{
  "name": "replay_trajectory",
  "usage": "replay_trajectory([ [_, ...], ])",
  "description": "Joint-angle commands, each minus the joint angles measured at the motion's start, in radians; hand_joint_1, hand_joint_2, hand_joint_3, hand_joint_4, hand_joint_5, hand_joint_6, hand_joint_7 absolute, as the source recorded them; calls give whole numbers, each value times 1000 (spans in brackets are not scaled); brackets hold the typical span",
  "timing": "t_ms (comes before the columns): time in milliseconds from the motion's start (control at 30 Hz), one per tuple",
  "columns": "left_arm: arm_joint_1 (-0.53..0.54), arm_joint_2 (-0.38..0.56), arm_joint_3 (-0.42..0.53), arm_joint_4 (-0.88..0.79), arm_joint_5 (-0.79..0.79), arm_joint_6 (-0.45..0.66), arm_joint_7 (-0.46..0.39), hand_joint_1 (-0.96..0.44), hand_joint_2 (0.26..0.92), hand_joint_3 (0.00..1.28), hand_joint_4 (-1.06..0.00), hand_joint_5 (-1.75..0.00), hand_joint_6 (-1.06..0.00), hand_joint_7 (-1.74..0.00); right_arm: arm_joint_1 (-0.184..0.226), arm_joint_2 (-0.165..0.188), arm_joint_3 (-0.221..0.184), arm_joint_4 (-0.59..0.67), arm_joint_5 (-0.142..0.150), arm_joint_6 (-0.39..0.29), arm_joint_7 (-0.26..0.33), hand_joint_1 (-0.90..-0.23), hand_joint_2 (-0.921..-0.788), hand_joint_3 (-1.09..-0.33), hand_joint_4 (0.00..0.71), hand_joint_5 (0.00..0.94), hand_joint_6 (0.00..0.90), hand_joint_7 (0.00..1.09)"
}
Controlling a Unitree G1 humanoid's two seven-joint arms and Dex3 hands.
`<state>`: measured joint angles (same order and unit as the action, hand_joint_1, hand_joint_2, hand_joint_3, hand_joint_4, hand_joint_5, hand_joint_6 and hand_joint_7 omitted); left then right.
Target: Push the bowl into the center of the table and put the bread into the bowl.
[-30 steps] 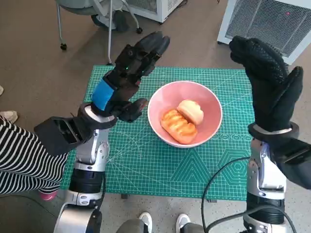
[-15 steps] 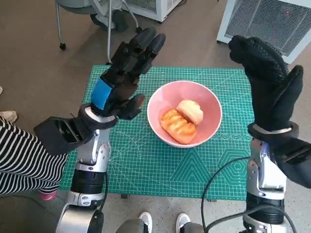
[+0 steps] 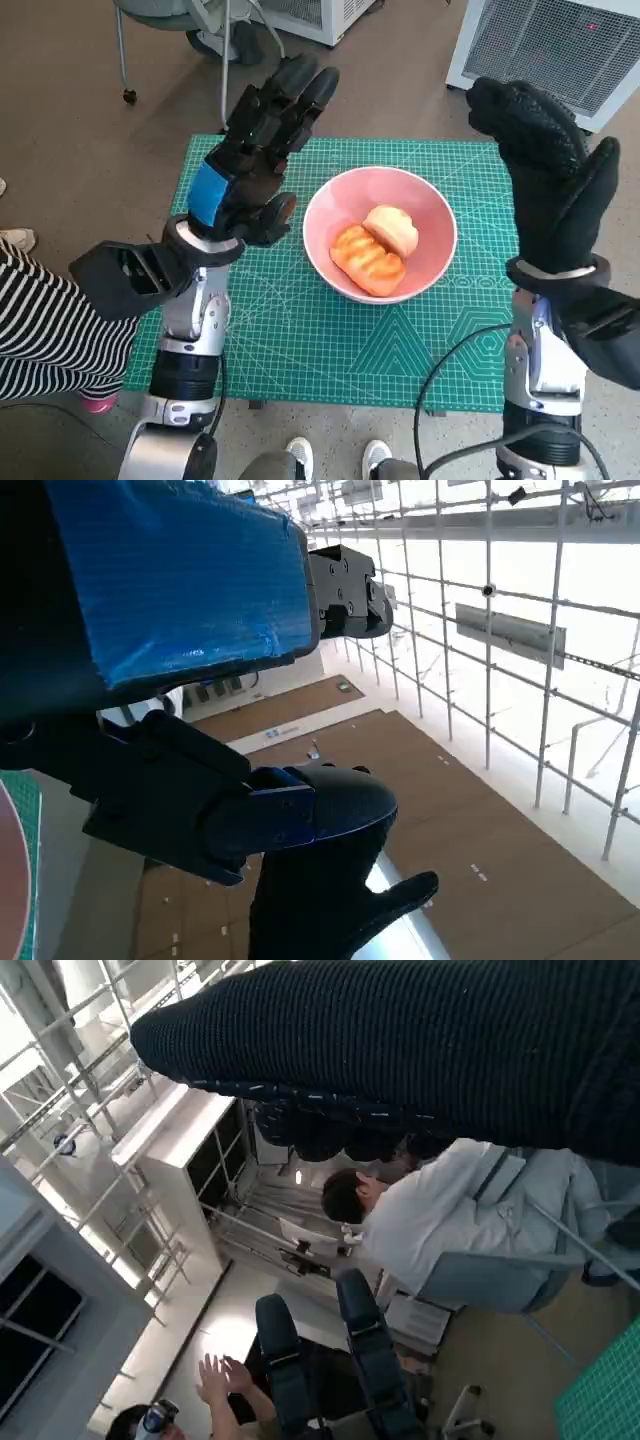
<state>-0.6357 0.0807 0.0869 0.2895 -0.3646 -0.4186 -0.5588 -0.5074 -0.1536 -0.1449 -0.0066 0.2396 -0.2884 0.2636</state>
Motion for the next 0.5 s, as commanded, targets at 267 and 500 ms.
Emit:
replay_trajectory([
  [267,10,10,6,-7,-4,9,-7,-706,921,509,-33,-144,1,-392,33,9,0,7,2,6,-8,-750,-921,-642,196,9,123,389],
  [500,10,16,7,-9,-4,16,-11,-705,921,508,-29,-148,1,-389,31,8,1,10,-3,3,-9,-741,-921,-645,199,9,126,385],
])
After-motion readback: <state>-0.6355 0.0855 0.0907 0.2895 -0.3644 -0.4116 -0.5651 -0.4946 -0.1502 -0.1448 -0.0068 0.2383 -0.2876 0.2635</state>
